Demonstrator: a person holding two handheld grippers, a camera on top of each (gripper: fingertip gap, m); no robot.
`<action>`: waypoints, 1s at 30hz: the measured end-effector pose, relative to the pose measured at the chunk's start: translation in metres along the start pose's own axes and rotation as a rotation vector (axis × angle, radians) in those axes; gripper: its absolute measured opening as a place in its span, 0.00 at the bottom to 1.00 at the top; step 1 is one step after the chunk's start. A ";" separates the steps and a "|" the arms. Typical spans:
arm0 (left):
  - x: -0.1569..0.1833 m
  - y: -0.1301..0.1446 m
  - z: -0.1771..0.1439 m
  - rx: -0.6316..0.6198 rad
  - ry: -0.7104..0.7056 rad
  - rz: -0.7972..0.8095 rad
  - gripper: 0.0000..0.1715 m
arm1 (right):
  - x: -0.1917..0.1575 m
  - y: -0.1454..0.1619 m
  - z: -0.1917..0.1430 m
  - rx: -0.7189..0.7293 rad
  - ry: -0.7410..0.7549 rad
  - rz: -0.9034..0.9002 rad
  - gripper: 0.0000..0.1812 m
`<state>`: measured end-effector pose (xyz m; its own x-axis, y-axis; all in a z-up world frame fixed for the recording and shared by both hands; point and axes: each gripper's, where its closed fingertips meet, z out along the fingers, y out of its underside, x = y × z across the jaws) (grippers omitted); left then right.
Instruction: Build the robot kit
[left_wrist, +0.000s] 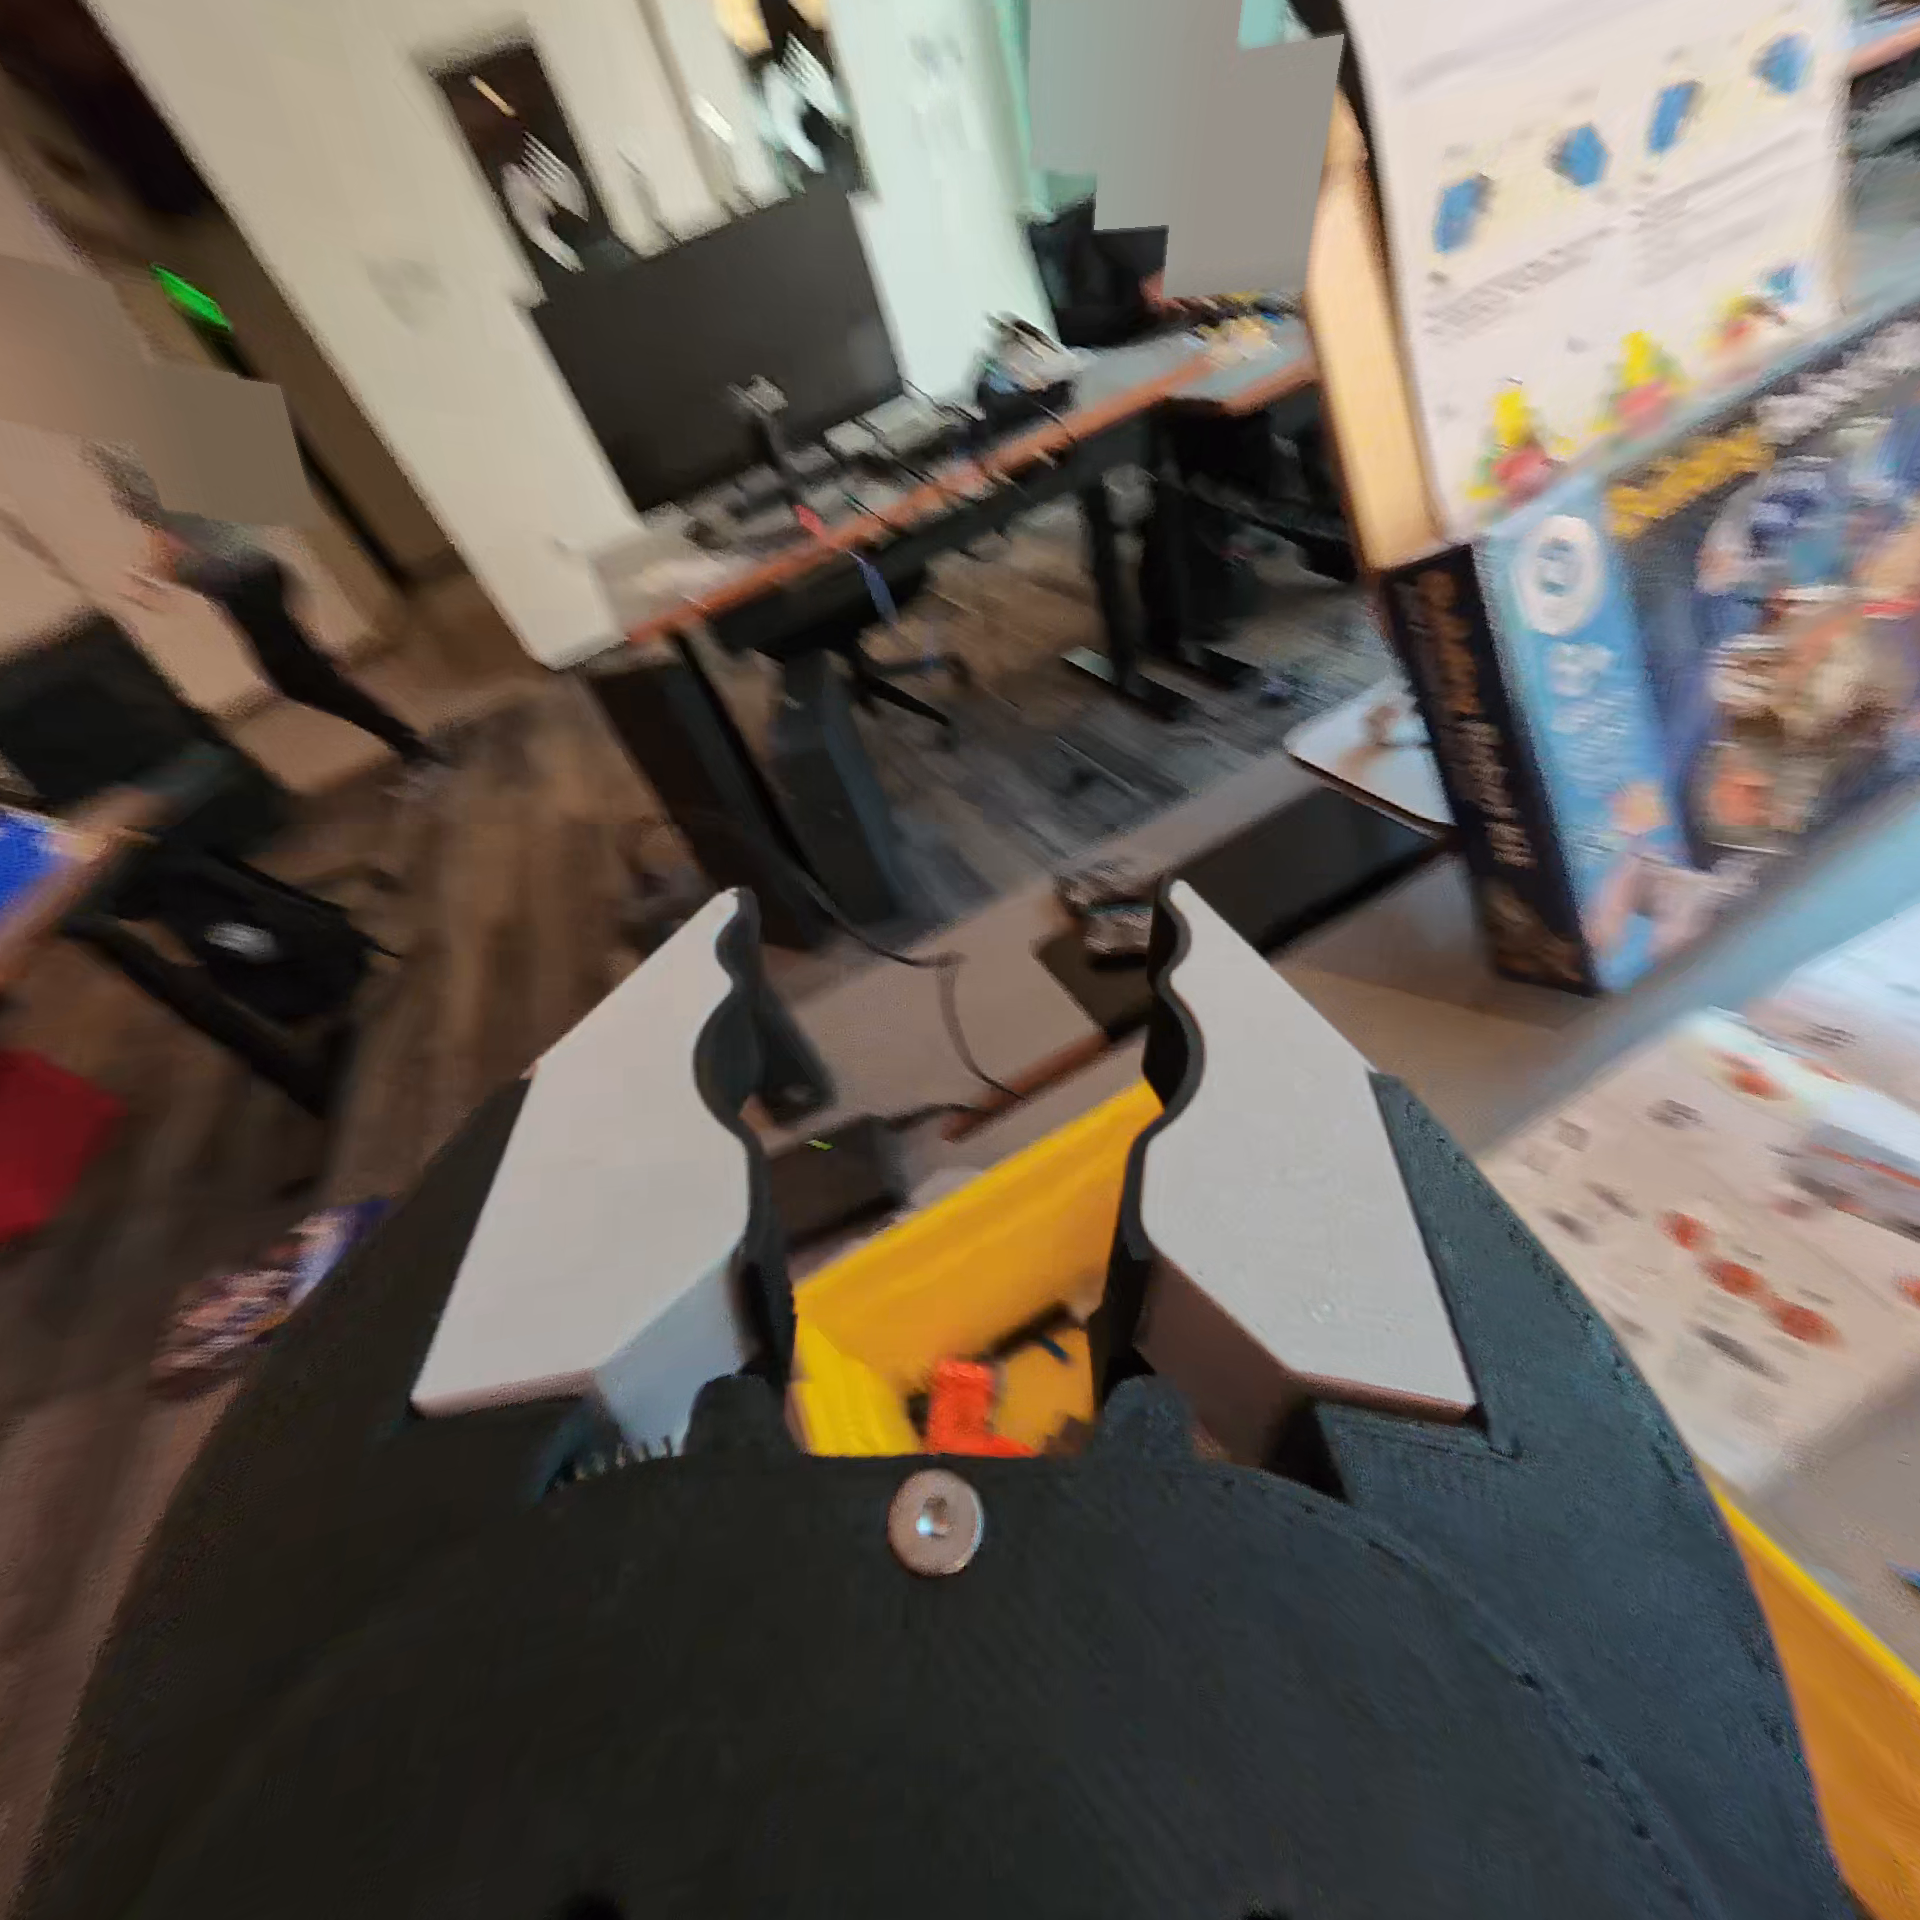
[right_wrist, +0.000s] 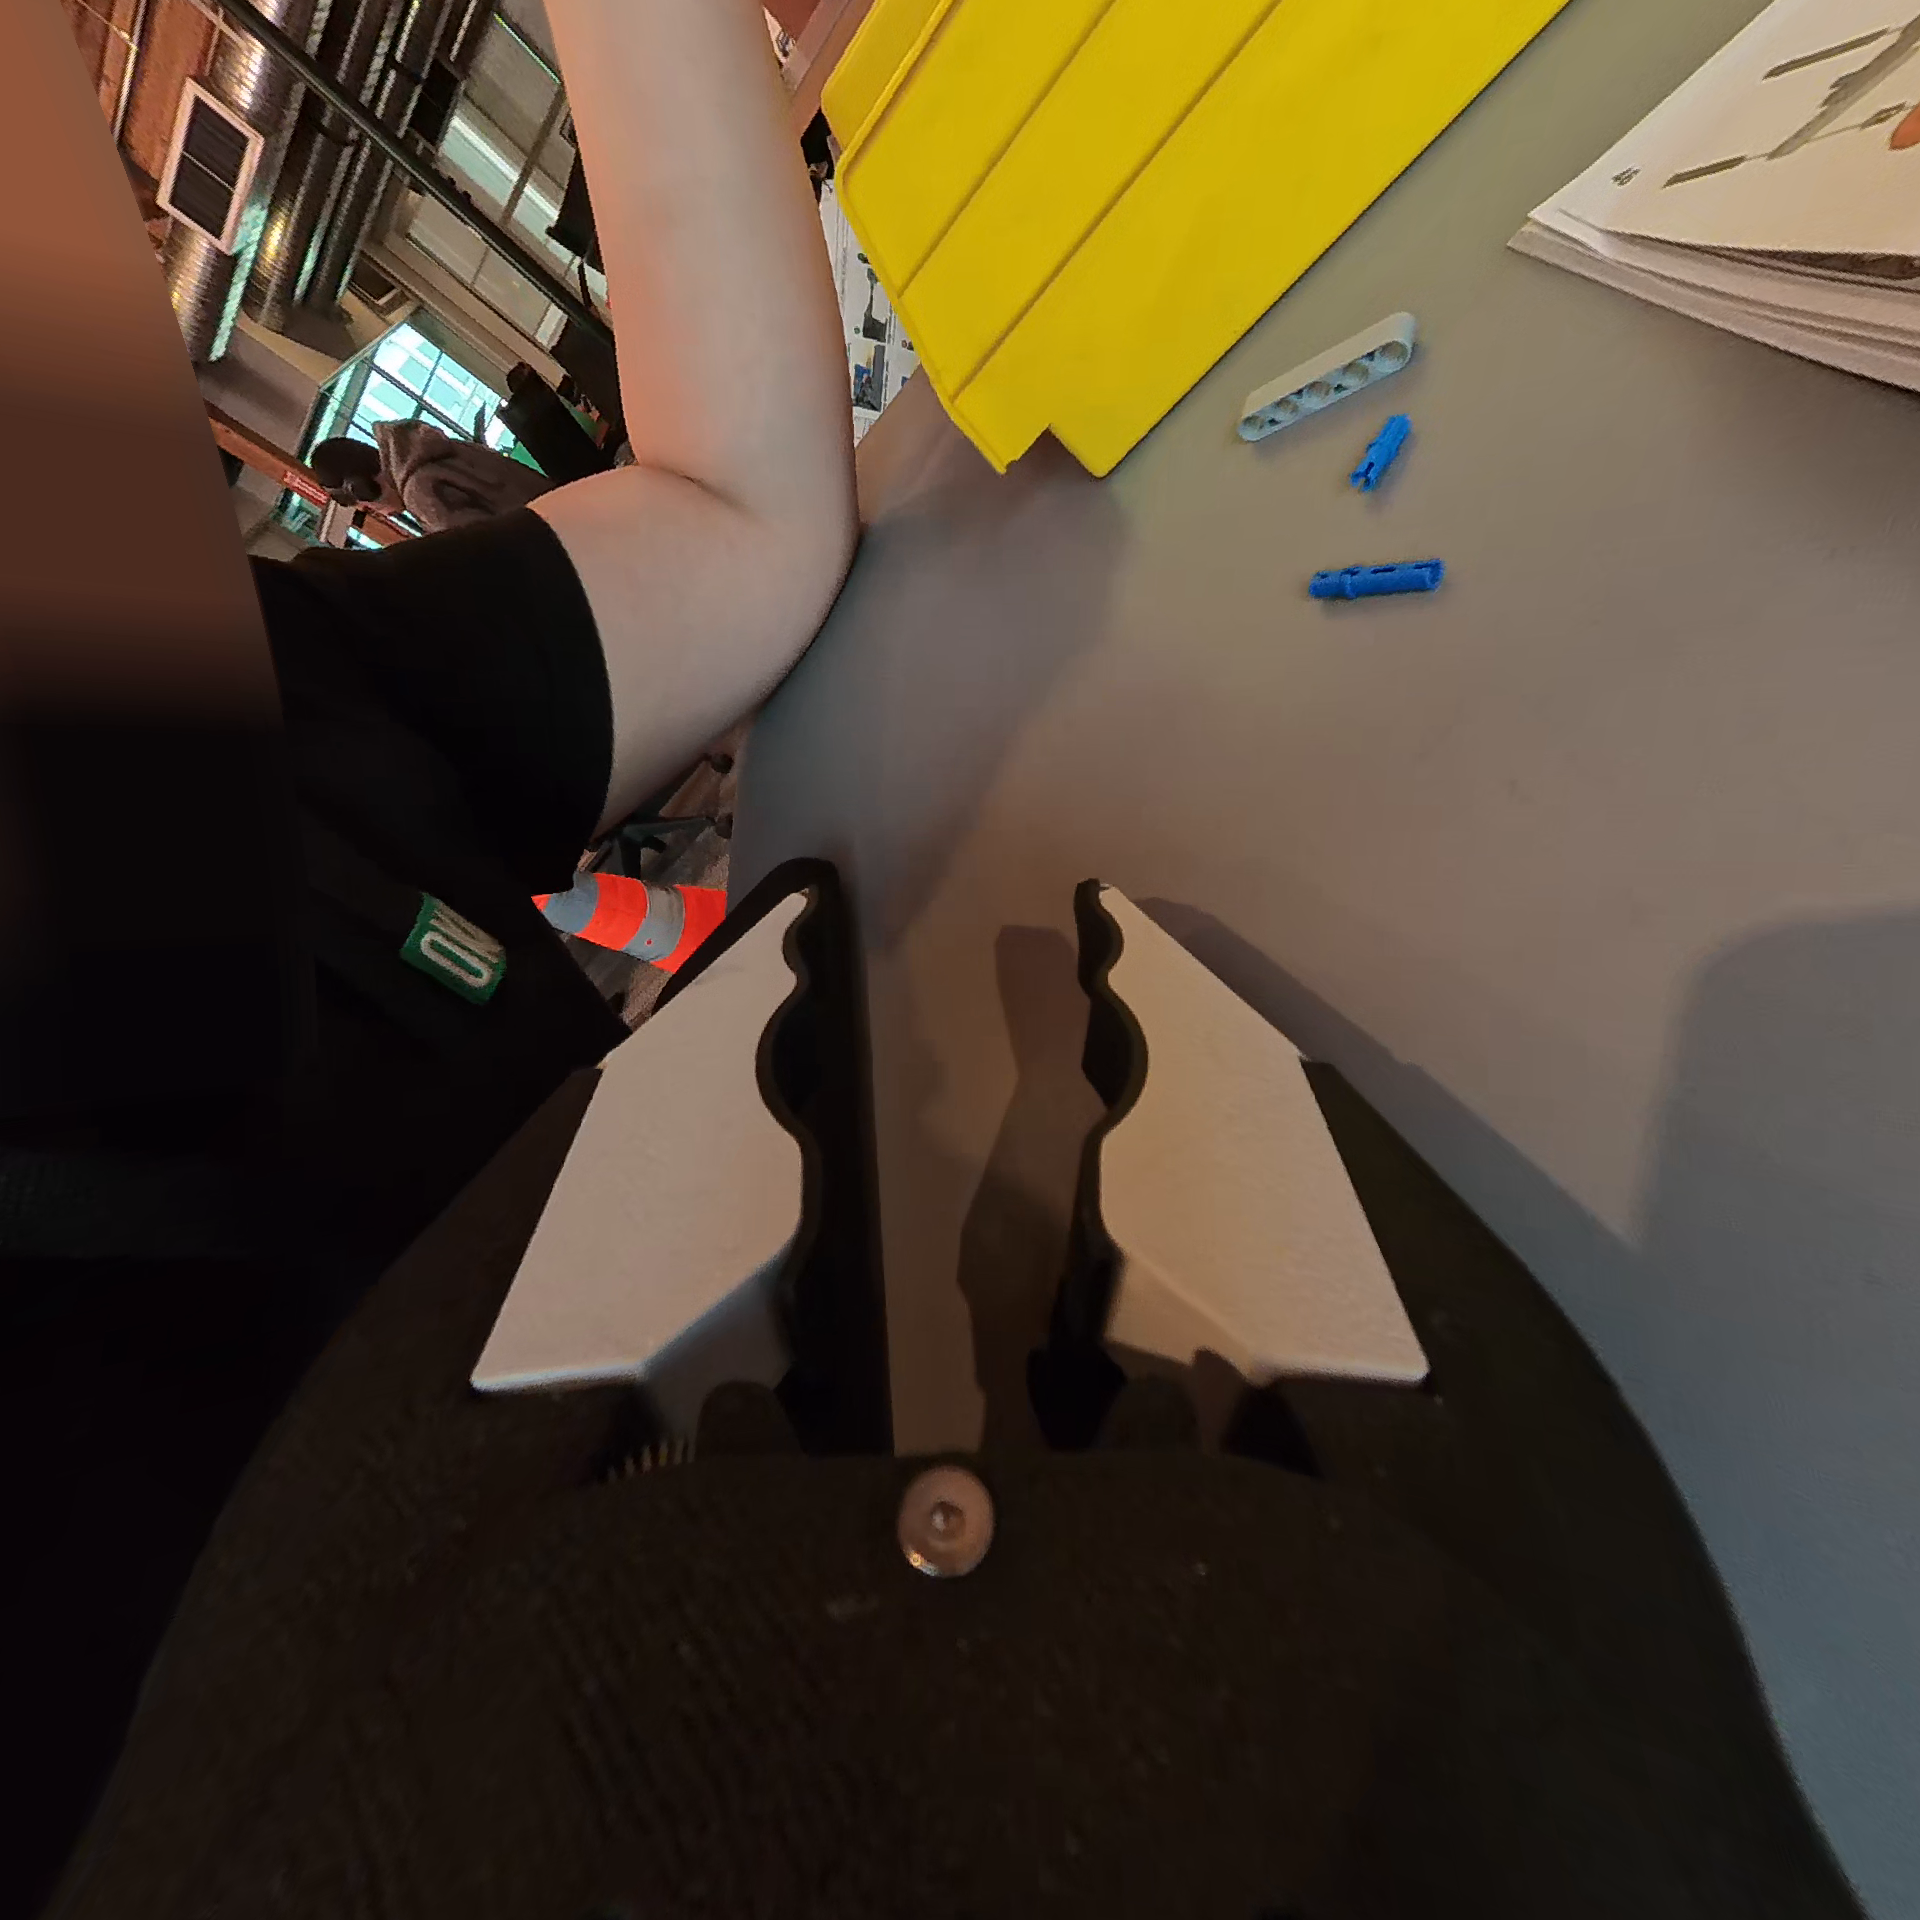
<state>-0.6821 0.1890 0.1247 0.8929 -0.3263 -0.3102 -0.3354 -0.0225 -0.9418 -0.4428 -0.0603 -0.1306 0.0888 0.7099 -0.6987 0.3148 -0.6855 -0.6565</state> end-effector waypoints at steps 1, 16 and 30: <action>-0.009 -0.004 -0.005 0.059 -0.081 0.050 0.42 | 0.000 0.000 0.000 0.001 0.001 -0.003 0.26; 0.046 0.124 0.058 -0.416 0.160 0.137 0.33 | -0.001 -0.002 0.001 0.012 -0.015 0.003 0.27; 0.120 0.227 0.080 -0.679 0.431 0.265 0.48 | -0.005 -0.003 0.000 0.027 -0.038 0.009 0.28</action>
<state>-0.6271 0.2198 -0.1367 0.6127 -0.7296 -0.3039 -0.7483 -0.4119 -0.5199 -0.4442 -0.0616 -0.1250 0.0559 0.6973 -0.7146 0.2885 -0.6965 -0.6570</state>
